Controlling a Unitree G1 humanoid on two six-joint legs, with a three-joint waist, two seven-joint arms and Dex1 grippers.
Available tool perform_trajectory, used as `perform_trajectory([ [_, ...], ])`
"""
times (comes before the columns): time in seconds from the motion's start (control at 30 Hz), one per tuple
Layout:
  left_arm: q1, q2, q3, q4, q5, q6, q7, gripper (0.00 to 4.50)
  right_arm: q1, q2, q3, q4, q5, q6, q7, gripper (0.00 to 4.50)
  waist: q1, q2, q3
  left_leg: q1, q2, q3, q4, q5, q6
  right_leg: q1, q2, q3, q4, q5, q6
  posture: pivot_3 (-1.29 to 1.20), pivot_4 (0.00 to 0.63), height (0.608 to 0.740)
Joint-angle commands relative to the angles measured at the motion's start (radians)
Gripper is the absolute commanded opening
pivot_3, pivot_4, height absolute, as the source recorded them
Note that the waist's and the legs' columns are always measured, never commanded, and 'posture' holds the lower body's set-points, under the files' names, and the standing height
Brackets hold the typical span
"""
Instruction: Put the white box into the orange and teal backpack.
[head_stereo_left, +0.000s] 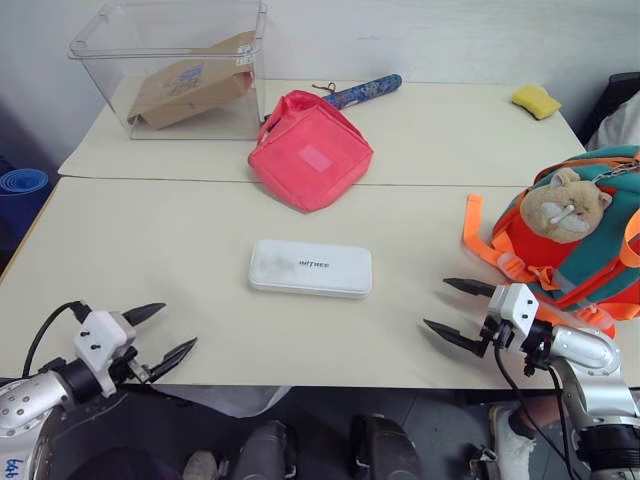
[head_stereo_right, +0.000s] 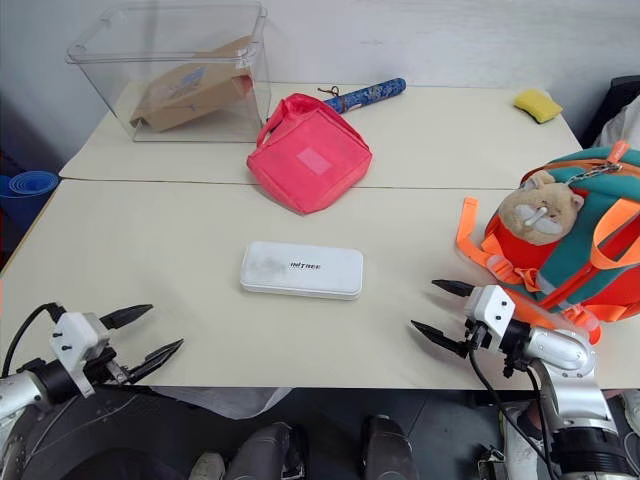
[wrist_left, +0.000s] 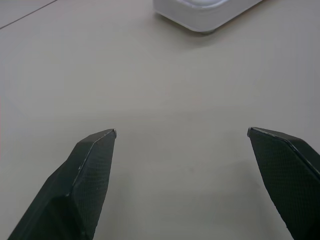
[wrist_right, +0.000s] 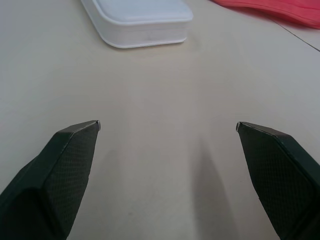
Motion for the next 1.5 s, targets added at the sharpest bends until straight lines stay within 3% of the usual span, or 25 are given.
perform_trajectory([
  [0.03,-0.012,-0.001,0.004,-0.017,-0.005,0.002,0.009,4.40,-0.002,-0.011,-0.010,-0.018,0.007,-0.015,0.003,4.49,0.000,0.000,0.000,0.000,0.000,0.000,0.000,0.000,0.000,0.000,0.000,0.000,0.000,0.000,0.000,0.00,0.150,0.740],
  [0.2,-0.061,0.024,0.014,-0.041,-0.074,0.100,-0.003,4.40,-0.001,-0.005,-0.002,-0.066,0.024,0.023,-0.001,4.49,0.000,0.000,0.000,0.000,0.000,0.000,0.000,0.000,0.000,0.000,0.000,0.000,0.000,0.000,0.000,0.00,0.150,0.740],
  [0.27,-0.130,0.033,0.021,-0.054,-0.111,0.192,0.045,4.50,-0.023,-0.003,0.012,-0.115,0.033,0.097,-0.022,4.11,0.001,0.000,0.000,0.000,0.000,0.000,0.000,0.000,0.000,0.000,0.000,0.000,0.001,0.000,0.000,0.00,0.150,0.740],
  [0.3,-0.181,0.034,0.018,-0.052,-0.113,0.241,0.088,4.06,-0.049,0.000,0.024,-0.130,0.019,0.129,-0.044,3.88,0.001,0.000,0.000,0.000,0.000,-0.001,0.001,0.001,0.000,0.000,0.000,-0.001,0.001,0.000,0.000,0.00,0.150,0.740],
  [0.33,-0.231,0.036,0.004,-0.049,-0.102,0.282,0.126,3.93,-0.078,0.001,0.041,-0.136,-0.003,0.164,-0.065,3.62,0.001,0.000,0.000,0.000,0.000,-0.001,0.001,0.001,0.000,0.000,0.000,-0.001,0.002,0.000,0.000,0.00,0.150,0.740],
  [0.47,-0.387,0.005,-0.074,-0.025,-0.058,0.382,0.223,2.66,-0.177,0.010,0.105,-0.098,-0.091,0.195,-0.115,2.18,0.001,0.000,0.000,0.000,-0.001,-0.002,0.001,0.002,-0.001,0.001,-0.001,-0.001,0.004,0.000,0.000,0.00,0.150,0.740],
  [0.7,-0.538,-0.032,-0.279,0.081,0.069,0.383,0.238,0.61,-0.338,0.080,0.193,0.096,-0.231,0.122,-0.208,0.01,-0.002,0.000,0.000,-0.001,-0.002,-0.002,0.002,0.002,0.000,0.001,0.004,-0.003,0.005,0.000,0.000,0.00,0.150,0.740],
  [0.77,-0.551,-0.046,-0.302,0.099,0.089,0.366,0.242,0.01,-0.369,0.114,0.212,0.110,-0.233,0.134,-0.214,0.00,-0.004,0.000,0.000,-0.001,-0.002,0.000,0.002,0.003,0.000,0.000,0.005,-0.002,0.005,0.000,0.000,0.00,0.150,0.740],
  [1.07,-0.537,-0.090,-0.348,0.017,0.053,0.418,0.193,0.01,-0.316,0.160,0.275,-0.050,-0.223,0.221,-0.195,0.00,0.002,0.000,0.000,-0.002,0.000,-0.002,0.002,0.004,-0.002,0.001,0.005,-0.002,0.005,0.000,0.000,0.00,0.150,0.740],
  [1.5,-0.344,-0.116,-0.404,-0.217,0.014,0.466,0.137,0.01,-0.066,-0.014,0.187,-0.369,-0.153,0.363,-0.125,0.00,0.003,0.000,0.000,-0.002,0.000,-0.004,0.002,0.004,-0.002,0.002,0.004,-0.003,0.004,0.000,0.000,0.00,0.150,0.740],
])
